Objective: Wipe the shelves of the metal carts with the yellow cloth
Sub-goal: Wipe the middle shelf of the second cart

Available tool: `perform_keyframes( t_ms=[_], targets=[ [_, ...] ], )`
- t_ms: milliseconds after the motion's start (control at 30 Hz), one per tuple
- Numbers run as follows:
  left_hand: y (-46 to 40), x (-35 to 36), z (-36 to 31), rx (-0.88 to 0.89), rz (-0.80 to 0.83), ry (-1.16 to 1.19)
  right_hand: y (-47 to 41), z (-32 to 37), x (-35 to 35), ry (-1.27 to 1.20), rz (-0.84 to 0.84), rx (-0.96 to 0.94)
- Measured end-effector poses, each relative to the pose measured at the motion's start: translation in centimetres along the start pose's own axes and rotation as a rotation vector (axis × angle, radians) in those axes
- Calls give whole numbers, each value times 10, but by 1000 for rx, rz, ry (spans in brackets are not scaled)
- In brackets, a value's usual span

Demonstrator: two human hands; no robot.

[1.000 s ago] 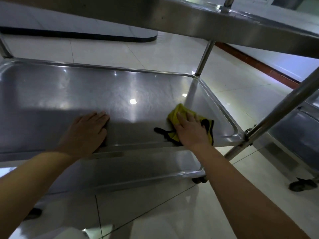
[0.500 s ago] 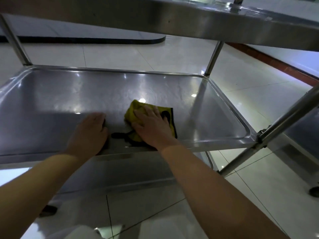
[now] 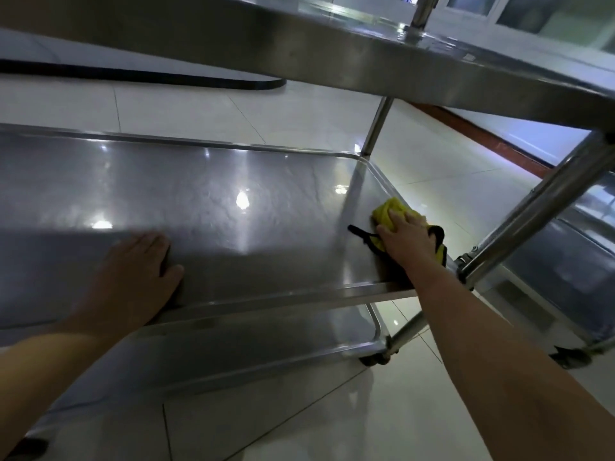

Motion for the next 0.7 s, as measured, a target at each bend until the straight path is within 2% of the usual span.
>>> perform_keyframes(
  t_ms=[67, 300, 400, 500, 600, 700],
  targets=[
    [-2, 1, 0, 15, -24, -32, -2, 14, 9, 17, 12, -16],
    [-1, 0, -1, 63, -77, -52, 63, 148, 49, -6, 20, -373],
    [2, -3, -3, 59, -43, -57, 95, 202, 62, -37, 64, -491],
    [4, -7, -7, 70, -77, -75, 128, 249, 74, -36, 107, -625],
    [4, -10, -7, 58, -75, -51, 131, 267, 80, -34, 158, -685],
    [3, -5, -1, 63, -40, -57, 109, 255, 73, -43, 162, -676]
  ],
)
Point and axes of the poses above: each hand's wrist, its own y-axis away from the middle knuckle, its own x-axis out of the palm, z = x × y, the point moved 7 cm from there along -y, towards the middle knuckle, and after that the axes turned 8 degrees about x, right-handed, at the moved point
